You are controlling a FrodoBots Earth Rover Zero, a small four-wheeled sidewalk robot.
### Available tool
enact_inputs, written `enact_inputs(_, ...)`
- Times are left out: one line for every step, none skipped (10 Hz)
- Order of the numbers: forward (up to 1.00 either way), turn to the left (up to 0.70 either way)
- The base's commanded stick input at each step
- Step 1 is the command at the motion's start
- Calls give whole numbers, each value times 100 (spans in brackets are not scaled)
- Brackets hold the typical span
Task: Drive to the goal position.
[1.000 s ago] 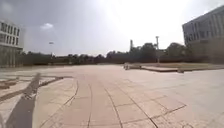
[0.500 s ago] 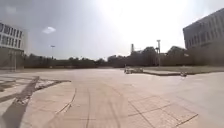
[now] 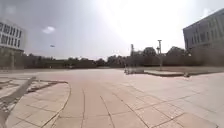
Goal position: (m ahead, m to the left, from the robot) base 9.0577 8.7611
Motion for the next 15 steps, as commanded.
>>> enact_inputs(70,37)
enact_inputs(70,37)
enact_inputs(70,37)
enact_inputs(70,37)
enact_inputs(70,37)
enact_inputs(70,37)
enact_inputs(70,37)
enact_inputs(70,23)
enact_inputs(70,2)
enact_inputs(70,-16)
enact_inputs(70,-33)
enact_inputs(70,-33)
enact_inputs(70,-33)
enact_inputs(70,-33)
enact_inputs(70,-33)
